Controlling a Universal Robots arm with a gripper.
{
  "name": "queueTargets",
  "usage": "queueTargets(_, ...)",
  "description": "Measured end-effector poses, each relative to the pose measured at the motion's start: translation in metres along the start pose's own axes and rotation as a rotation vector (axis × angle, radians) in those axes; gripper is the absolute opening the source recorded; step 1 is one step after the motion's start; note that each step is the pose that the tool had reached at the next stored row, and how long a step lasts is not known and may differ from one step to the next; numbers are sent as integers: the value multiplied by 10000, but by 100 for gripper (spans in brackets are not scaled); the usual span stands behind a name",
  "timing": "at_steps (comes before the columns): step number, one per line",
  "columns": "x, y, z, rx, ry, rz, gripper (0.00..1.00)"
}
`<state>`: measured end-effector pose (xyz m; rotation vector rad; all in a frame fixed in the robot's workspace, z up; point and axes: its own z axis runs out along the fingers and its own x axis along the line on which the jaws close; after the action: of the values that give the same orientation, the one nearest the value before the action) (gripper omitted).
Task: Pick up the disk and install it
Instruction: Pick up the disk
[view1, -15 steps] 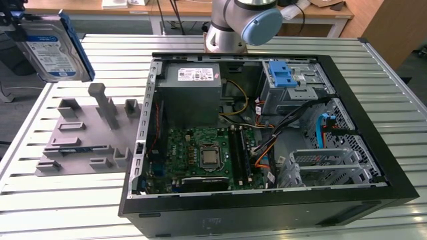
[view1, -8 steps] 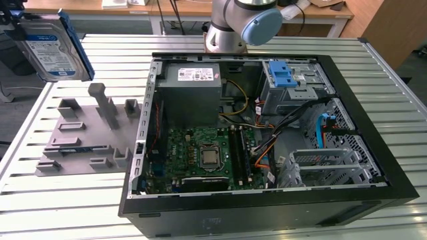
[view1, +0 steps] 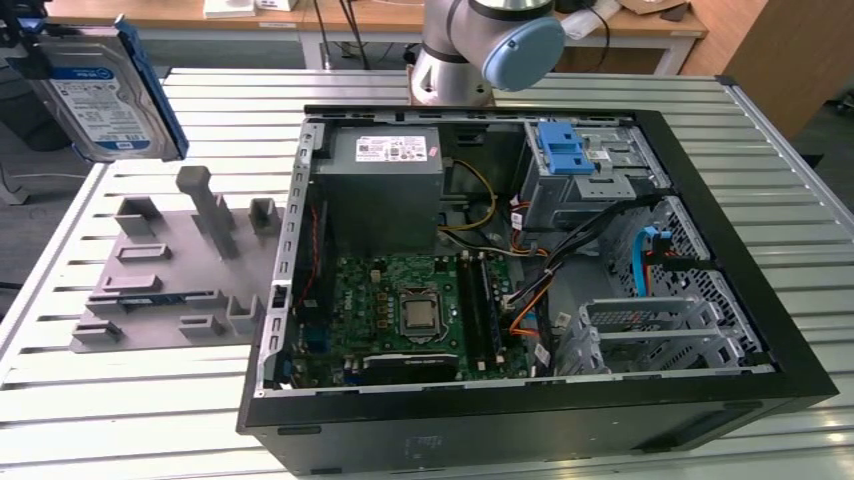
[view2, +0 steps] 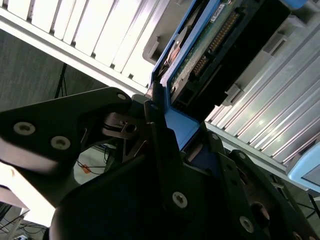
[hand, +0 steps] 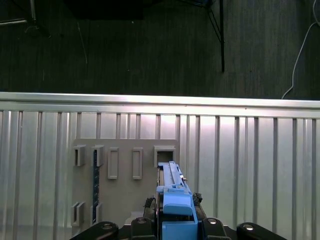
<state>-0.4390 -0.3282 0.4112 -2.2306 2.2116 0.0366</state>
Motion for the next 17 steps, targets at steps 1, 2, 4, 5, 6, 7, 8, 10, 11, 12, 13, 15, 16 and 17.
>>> queueTargets(1,0,0,-4,0,0,0,36)
queueTargets(2,0,0,-11,-1,0,0,36)
queueTargets(4,-1,1,-37,0,0,0,36)
queueTargets(5,-1,1,-46,0,0,0,36)
queueTargets(6,-1,1,-55,1,-1,0,36)
queueTargets(7,-1,1,-63,1,0,0,36)
queueTargets(8,-1,1,-70,1,0,0,36)
queueTargets(10,-1,1,-85,0,0,0,36)
queueTargets(11,-2,1,-92,0,0,1,36)
queueTargets(12,-2,2,-99,0,0,0,36)
queueTargets(13,-2,2,-105,0,0,0,36)
queueTargets(15,-2,2,-117,0,0,0,36)
queueTargets(16,-2,2,-124,0,0,0,36)
queueTargets(17,-2,2,-130,1,0,0,36)
